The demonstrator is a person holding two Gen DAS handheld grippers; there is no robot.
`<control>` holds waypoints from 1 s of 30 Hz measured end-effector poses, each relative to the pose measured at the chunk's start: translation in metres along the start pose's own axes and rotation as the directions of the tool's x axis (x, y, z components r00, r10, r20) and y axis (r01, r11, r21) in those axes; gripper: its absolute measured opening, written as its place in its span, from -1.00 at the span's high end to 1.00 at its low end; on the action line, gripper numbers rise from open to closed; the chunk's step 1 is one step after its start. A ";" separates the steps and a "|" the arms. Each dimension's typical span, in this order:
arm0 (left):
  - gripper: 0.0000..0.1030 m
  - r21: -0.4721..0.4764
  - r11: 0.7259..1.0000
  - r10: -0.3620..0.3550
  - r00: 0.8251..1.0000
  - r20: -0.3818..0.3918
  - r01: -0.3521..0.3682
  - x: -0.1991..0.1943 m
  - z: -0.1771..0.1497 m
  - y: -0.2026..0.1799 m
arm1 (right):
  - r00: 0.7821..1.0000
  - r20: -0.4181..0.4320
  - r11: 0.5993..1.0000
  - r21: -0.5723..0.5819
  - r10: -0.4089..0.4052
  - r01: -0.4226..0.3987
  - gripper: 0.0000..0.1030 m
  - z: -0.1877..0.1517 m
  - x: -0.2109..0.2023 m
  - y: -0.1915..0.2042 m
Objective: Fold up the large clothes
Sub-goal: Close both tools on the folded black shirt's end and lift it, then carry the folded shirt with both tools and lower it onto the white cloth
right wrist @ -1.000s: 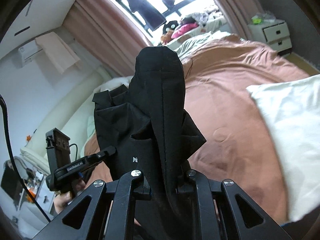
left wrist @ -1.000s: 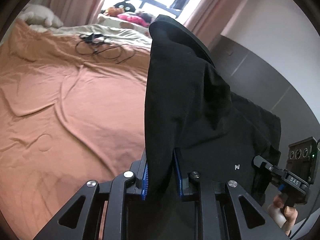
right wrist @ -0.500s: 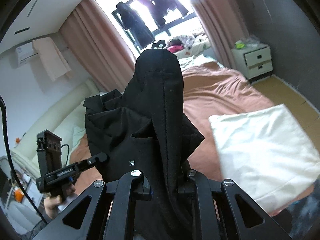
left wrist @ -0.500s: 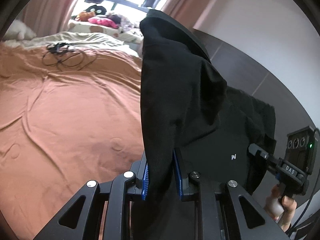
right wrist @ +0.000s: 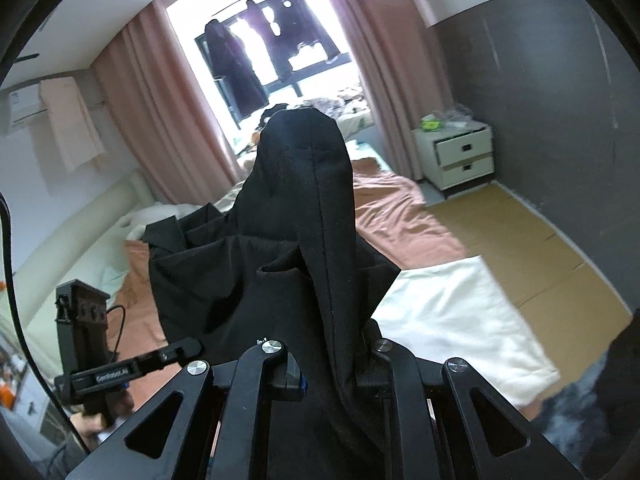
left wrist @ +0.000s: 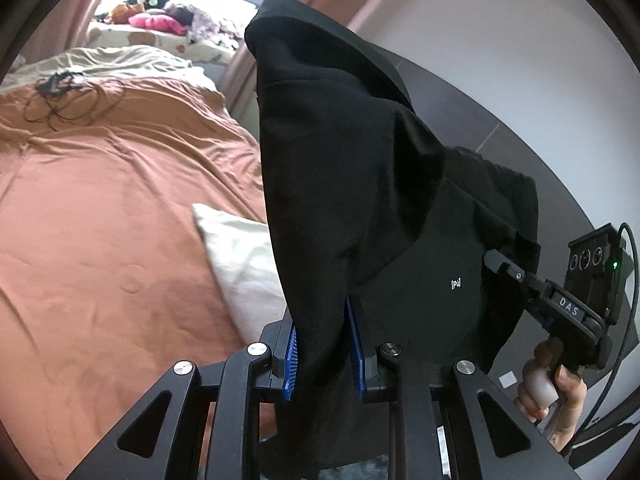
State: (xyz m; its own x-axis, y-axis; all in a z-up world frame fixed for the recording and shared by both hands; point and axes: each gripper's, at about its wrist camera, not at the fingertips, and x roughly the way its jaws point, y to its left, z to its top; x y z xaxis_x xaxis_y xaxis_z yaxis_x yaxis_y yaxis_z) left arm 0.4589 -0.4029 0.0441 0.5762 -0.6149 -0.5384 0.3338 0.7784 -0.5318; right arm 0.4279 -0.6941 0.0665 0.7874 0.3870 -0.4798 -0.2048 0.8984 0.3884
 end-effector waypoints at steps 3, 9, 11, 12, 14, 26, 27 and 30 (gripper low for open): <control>0.55 -0.007 1.000 -0.025 0.999 -0.026 0.025 0.019 0.001 -0.003 | 0.999 0.002 0.999 0.009 -0.038 0.037 0.72 0.004 0.001 -0.012; 0.55 -0.020 0.999 -0.039 0.997 -0.060 0.038 0.049 0.007 0.008 | 0.996 -0.026 0.996 0.025 -0.083 0.084 0.72 0.009 0.025 -0.034; 0.55 -0.029 0.999 -0.036 0.996 -0.077 0.034 0.062 0.010 0.017 | 0.995 -0.035 0.995 0.028 -0.090 0.091 0.72 0.011 0.036 -0.043; 0.56 -0.035 0.999 -0.030 0.995 -0.090 0.027 0.071 0.012 0.024 | 0.995 -0.041 0.995 0.036 -0.092 0.094 0.72 0.011 0.045 -0.048; 0.55 -0.039 0.999 -0.024 0.994 -0.106 0.020 0.084 0.015 0.029 | 0.994 -0.052 0.994 0.045 -0.101 0.103 0.72 0.012 0.059 -0.057; 0.54 -0.075 0.997 0.020 0.983 -0.182 -0.034 0.153 0.032 0.069 | 0.968 -0.164 0.975 0.084 -0.189 0.205 0.57 0.020 0.160 -0.112; 0.54 -0.087 0.995 0.025 0.980 -0.196 -0.043 0.159 0.029 0.071 | 0.955 -0.176 0.964 0.076 -0.240 0.256 0.37 0.019 0.169 -0.117; 0.46 -0.100 0.993 0.039 0.969 -0.244 -0.065 0.180 0.026 0.079 | 0.925 -0.191 0.931 0.094 -0.329 0.351 -0.33 0.022 0.180 -0.131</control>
State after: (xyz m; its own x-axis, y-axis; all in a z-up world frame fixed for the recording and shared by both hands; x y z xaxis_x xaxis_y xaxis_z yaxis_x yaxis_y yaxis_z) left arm 0.6080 -0.4491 -0.0778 0.3894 -0.5967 -0.7016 0.2196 0.7999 -0.5585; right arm 0.6093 -0.7467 -0.0541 0.6846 0.1014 -0.7218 0.1407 0.9533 0.2674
